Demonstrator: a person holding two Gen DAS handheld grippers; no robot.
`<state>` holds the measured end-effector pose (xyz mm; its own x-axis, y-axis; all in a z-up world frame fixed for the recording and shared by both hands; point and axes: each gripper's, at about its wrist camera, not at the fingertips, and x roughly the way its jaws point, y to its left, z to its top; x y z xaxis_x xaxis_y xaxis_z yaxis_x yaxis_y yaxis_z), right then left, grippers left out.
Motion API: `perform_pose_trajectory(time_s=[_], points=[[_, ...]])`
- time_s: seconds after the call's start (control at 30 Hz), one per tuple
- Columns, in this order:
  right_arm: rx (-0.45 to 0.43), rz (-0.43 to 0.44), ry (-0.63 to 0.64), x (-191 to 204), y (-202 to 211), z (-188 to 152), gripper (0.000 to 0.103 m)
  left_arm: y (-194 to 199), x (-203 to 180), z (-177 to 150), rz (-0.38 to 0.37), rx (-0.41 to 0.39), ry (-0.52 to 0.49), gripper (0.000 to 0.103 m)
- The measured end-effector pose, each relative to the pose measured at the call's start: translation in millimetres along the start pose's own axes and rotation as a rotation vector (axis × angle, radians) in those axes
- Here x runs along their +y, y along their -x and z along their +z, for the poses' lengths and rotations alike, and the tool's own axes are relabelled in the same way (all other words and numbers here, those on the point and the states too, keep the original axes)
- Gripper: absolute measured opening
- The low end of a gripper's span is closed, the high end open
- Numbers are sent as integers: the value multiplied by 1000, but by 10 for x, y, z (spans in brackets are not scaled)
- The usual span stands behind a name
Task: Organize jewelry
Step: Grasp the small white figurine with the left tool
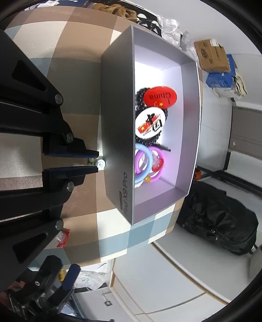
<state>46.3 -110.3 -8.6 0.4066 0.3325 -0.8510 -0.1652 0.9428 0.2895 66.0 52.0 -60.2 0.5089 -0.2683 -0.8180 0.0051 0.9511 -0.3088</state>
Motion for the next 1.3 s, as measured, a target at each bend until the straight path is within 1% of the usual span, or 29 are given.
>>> perform_pose_trajectory(time_s=[0.03,0.1,0.13,0.2,0.23,0.33,0.37,0.53,0.57,0.6,0.63,0.83,0.87,0.97,1.07,1.2,1.3], points=[[0,1,-1,-2,-1,-6,100,-8,4,8,-8,3,9,4],[2,-1,0,-3,-7,-12,100,-27,-10,21,1,14,12,6],[2,-1,1,-5,-8,-9,100,-34,-24,24,-7,15,11,12],[3,0,3,-3,-12,-7,100,-48,-48,18,-23,21,3,19],[1,1,4,-8,-6,-8,100,-57,-69,15,-21,20,-6,20],[1,3,-2,-19,-8,-2,100,-116,-106,19,12,26,-18,20],[1,5,-6,-27,-7,1,100,-116,-109,24,17,12,-19,20],[3,10,-5,-22,-3,-3,100,-138,-126,41,42,0,-19,19],[5,9,-2,-18,-3,-7,100,-142,-142,40,55,3,-27,18],[7,7,2,-15,-7,-6,100,-146,-160,43,81,7,-42,13],[11,4,7,-10,-16,-11,100,-143,-151,31,87,7,-47,12],[39,-7,33,36,-66,-43,100,-107,-63,26,29,22,-2,12],[43,-9,40,50,-77,-52,99,-95,-61,21,24,22,-2,12],[59,-14,65,94,-125,-65,92,-23,-54,13,1,12,-6,12],[77,-21,87,134,-170,-94,86,63,-15,28,-44,-2,24,12],[86,-25,108,180,-191,-120,73,181,3,48,-83,-19,44,12],[84,-34,124,210,-212,-114,71,242,5,51,-110,-26,51,12]])
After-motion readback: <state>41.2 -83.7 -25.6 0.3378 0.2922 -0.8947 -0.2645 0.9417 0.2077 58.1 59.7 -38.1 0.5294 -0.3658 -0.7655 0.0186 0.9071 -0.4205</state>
